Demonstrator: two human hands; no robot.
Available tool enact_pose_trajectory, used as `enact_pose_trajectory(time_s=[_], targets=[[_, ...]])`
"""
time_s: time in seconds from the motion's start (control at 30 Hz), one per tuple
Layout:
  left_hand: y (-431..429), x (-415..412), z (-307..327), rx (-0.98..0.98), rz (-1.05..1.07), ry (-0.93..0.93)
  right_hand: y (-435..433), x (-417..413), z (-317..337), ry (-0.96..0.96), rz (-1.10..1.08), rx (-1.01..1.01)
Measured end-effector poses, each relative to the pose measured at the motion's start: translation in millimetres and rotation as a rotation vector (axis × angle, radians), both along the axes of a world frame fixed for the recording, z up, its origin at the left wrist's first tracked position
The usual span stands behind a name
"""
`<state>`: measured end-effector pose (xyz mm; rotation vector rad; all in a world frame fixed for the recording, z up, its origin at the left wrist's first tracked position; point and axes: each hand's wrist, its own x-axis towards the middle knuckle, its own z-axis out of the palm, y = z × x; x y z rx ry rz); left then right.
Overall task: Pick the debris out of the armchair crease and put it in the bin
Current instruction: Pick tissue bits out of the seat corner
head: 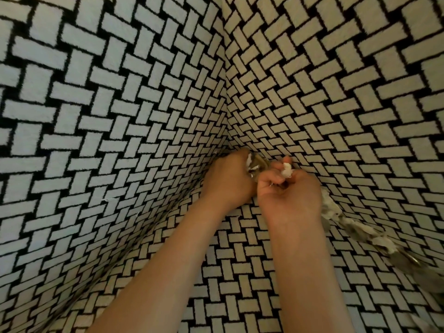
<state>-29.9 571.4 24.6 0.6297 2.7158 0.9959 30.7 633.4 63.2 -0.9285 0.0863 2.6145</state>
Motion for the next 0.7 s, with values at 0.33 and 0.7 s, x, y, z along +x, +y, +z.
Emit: enact_pose_trajectory(time_s=[0.33,0.7], targets=[[-8,4,-2,0.3,-0.122,0.049,7,4,5,-0.006,0.025,-0.08],[-25,19,5,0.644,-0.066,-0.201,12,8,18,0.104,0.05,-0.119]])
